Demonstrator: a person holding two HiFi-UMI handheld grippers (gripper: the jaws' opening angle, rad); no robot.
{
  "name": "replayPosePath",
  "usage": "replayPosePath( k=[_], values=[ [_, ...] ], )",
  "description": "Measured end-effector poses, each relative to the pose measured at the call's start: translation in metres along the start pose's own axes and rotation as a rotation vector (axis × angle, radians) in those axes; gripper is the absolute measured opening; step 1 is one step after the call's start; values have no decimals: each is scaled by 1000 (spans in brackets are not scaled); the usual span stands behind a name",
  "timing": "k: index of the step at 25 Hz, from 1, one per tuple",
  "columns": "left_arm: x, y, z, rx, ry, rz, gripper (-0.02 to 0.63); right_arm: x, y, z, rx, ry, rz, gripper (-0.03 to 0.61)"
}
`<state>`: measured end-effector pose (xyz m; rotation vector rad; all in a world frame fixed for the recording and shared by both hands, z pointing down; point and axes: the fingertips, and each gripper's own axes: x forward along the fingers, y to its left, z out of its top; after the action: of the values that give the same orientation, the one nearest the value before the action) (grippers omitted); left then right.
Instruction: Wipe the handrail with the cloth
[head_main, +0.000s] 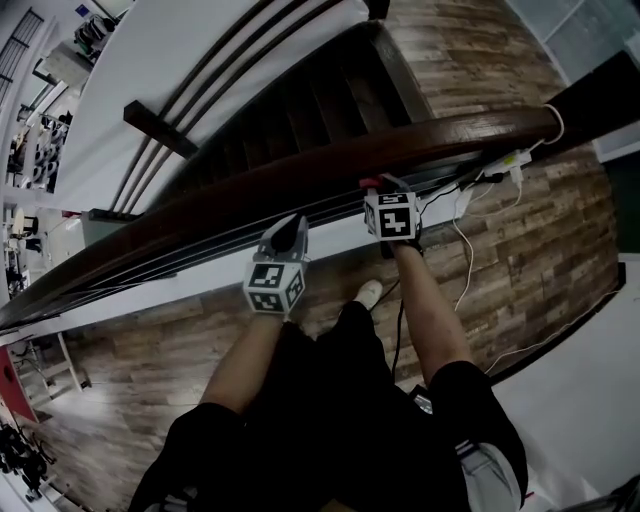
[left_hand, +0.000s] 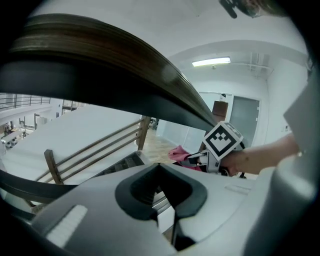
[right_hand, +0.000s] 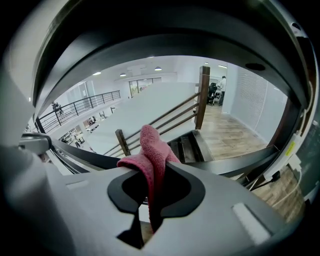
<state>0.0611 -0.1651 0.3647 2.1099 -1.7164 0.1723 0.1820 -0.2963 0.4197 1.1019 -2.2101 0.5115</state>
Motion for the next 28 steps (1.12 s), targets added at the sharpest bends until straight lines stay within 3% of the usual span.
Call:
replayPosePath(
  k=[10,14,20,28],
  values=[
    [-37,43,-2,-32,-24,31,0,8,57,-3,-58,28,22,43],
    [-54,61,-2,-17,-27,21,0,12,73,1,-98,18,-13,43],
    [-84,100,-6,-26,-23,75,0,23,100,-2,-90,49,-8,43],
    [-112,127,-11,-46,-39,89,0,27,149,1,-122,38,9,43]
  ],
)
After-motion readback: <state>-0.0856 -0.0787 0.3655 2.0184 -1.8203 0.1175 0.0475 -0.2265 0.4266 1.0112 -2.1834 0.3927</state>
